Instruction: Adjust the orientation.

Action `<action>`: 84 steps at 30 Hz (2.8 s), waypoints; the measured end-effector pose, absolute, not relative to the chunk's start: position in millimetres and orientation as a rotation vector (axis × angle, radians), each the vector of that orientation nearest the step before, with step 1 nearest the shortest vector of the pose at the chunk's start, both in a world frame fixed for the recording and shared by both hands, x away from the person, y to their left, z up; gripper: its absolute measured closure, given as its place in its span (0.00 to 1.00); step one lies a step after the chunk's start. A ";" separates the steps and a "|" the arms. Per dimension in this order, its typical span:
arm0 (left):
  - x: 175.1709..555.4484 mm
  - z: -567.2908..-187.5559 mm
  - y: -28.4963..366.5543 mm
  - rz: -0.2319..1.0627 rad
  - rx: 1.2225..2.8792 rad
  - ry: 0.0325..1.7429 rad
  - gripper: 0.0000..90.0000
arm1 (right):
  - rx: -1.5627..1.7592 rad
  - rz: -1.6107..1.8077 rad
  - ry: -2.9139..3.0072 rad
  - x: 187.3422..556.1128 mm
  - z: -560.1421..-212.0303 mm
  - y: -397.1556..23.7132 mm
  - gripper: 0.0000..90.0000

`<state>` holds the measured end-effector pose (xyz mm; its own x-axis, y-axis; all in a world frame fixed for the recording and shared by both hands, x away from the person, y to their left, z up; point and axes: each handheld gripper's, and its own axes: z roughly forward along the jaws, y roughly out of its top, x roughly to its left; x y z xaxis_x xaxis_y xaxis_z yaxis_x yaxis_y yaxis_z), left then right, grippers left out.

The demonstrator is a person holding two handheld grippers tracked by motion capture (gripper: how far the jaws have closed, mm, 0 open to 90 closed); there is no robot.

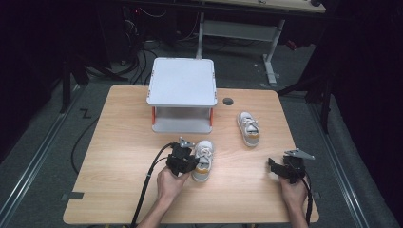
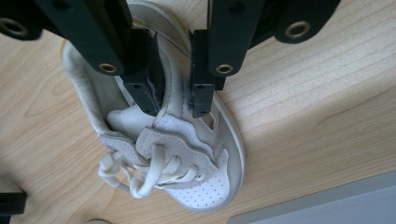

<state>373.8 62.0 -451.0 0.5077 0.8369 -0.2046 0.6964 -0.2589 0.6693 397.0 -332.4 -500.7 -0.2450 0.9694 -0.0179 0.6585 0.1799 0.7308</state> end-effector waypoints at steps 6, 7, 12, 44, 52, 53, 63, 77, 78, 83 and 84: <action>372.7 -449.3 66.9 0.255 1.998 1.245 0.64 | 1.526 0.842 1.974 396.9 -500.7 -332.4 0.37; 372.7 -449.3 66.9 0.255 1.998 1.245 0.62 | 1.526 0.842 1.974 396.9 -500.7 -332.4 0.37; 369.9 -445.1 73.2 0.274 1.953 1.230 0.51 | 1.526 0.841 1.975 397.0 -500.7 -332.4 0.37; 363.7 -454.7 162.2 0.423 1.762 1.346 0.39 | 1.524 0.841 1.976 396.9 -500.7 -332.4 0.37; 366.2 -467.9 178.6 0.444 1.723 1.434 0.38 | 1.524 0.841 1.976 396.9 -500.7 -332.4 0.37; 366.6 -469.7 180.1 0.450 1.720 1.442 0.38 | 1.525 0.841 1.976 396.9 -500.6 -332.4 0.37; 373.3 -486.9 185.3 0.511 1.733 1.508 0.39 | 1.521 0.843 1.977 397.0 -500.7 -332.4 0.37; 381.7 -503.6 183.2 0.650 1.820 1.552 0.39 | 1.494 0.878 2.015 397.8 -497.9 -330.0 0.55; 381.9 -504.2 183.4 0.658 1.836 1.547 0.39 | 1.482 0.895 2.016 397.6 -496.9 -328.8 0.57; 380.6 -505.7 182.4 0.683 1.838 1.539 0.39 | 1.433 1.009 2.017 396.1 -484.5 -320.4 0.61; 380.6 -505.7 182.4 0.683 1.838 1.539 0.39 | 1.433 1.009 2.017 396.1 -484.5 -320.4 0.61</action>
<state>380.6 182.4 -505.7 0.1799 0.9836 -0.0105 0.6525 -0.1113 0.7496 396.1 -320.4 -484.5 -0.3476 0.9367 0.0411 0.5947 0.1863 0.7820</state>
